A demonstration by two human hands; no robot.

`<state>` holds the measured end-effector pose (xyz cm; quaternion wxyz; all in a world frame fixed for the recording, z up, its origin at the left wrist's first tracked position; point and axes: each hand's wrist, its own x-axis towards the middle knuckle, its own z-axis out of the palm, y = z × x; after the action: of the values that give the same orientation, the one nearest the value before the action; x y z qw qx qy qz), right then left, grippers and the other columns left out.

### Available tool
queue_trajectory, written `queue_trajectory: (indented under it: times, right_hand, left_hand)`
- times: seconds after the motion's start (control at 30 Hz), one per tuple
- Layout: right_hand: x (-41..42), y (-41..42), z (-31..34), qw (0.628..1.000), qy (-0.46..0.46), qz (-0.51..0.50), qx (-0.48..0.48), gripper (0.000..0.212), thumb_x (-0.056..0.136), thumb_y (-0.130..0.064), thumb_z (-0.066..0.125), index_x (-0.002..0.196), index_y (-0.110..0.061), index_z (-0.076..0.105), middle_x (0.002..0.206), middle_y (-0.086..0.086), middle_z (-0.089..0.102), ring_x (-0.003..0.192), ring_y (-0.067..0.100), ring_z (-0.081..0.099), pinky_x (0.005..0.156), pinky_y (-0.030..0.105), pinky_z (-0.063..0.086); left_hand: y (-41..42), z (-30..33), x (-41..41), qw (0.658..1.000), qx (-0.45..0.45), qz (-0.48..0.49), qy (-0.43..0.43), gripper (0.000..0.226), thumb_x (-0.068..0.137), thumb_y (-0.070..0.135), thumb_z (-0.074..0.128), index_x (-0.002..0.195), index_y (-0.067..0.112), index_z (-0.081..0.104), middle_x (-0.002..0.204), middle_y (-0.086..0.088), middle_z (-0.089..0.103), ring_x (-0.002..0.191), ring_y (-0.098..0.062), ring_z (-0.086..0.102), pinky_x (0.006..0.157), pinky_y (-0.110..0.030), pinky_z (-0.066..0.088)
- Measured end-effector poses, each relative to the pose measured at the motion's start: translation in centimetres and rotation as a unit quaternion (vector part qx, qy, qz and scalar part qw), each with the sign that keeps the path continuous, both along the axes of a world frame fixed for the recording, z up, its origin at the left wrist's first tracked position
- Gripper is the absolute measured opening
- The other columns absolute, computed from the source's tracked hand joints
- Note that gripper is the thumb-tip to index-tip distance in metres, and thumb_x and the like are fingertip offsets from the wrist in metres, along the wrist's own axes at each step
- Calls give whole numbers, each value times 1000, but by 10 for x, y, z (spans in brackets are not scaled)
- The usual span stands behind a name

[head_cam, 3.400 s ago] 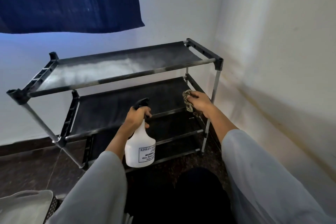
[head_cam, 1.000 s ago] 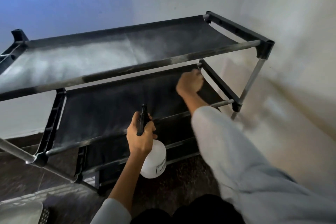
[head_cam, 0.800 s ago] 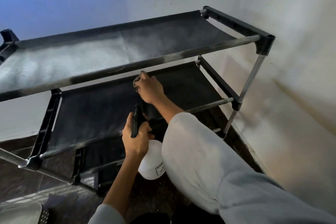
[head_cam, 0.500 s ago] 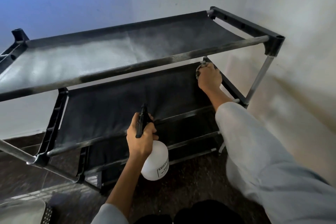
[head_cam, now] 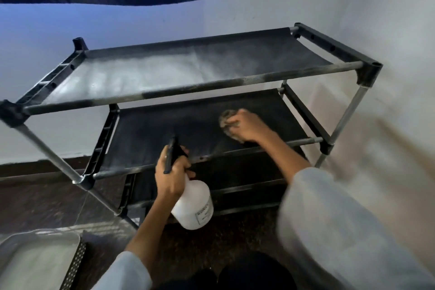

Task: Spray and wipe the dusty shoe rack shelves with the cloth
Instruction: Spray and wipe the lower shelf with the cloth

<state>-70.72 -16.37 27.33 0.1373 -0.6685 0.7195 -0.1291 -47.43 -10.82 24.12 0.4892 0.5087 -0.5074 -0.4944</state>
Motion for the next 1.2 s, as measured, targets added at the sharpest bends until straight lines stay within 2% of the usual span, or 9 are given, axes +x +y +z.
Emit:
queue_trajectory:
  times: [0.2,0.4,0.57,0.67,0.73,0.83,1.0,1.1,1.2]
  right_hand:
    - [-108,46,-4,977,89,-194,-8,31,86,-24,56,117,-22,62,121,10,56,104,36,56,90,46,50]
    - [-22,44,12,959,114,-260,2,39,92,-16,52,129,-5,49,135,14,43,118,37,46,93,42,42]
    - [114,15,6,991,41,-123,11,33,96,-23,47,127,-24,59,136,8,40,118,39,46,97,40,42]
    - [194,1,1,1000,1,13,-7,32,94,-22,53,125,-27,60,137,5,41,115,37,47,96,39,42]
    - [218,-6,1,997,11,77,16,33,94,-22,54,127,-27,59,139,2,40,114,34,46,96,40,41]
    - [197,-10,3,996,-4,86,33,34,94,-24,54,128,-26,59,130,5,44,111,32,53,98,44,44]
    - [66,24,7,994,103,-39,17,33,95,-25,54,127,-27,59,129,10,47,105,29,59,95,35,46]
    - [-8,57,15,970,134,-200,14,28,94,-22,52,120,-23,63,129,13,51,109,36,57,94,40,46]
    - [-21,63,21,946,134,-293,24,31,90,-18,52,120,-12,59,130,14,50,114,37,53,98,44,44]
  left_hand:
    - [-2,7,56,997,-9,28,-68,20,79,5,53,83,22,63,73,0,64,51,-16,58,63,-42,53]
    - [-4,8,79,995,7,60,-74,19,87,3,52,90,17,63,72,-2,62,55,-21,63,63,-37,53]
    - [-2,9,82,997,0,72,-43,17,87,0,53,91,13,62,70,-2,60,55,-21,63,55,-27,50]
    - [-4,5,96,996,-10,80,-39,15,86,1,53,91,12,62,69,0,62,53,-11,63,59,-34,55]
    - [-8,2,106,996,-21,75,-49,11,86,7,54,91,15,61,73,-2,66,55,-8,65,64,-41,58]
    - [-12,1,118,995,-29,74,-67,14,88,5,54,90,17,61,73,-1,65,56,-8,64,63,-40,58]
    - [-17,1,130,994,-29,87,-58,15,89,-1,51,92,12,59,75,-1,62,64,-24,63,53,-20,53]
    - [-20,-3,133,994,-27,83,-61,15,89,0,51,92,11,60,76,0,62,67,-26,65,55,-22,52]
    - [-19,-2,130,995,-19,84,-50,15,90,-1,51,93,10,60,78,3,61,71,-23,64,60,-30,54]
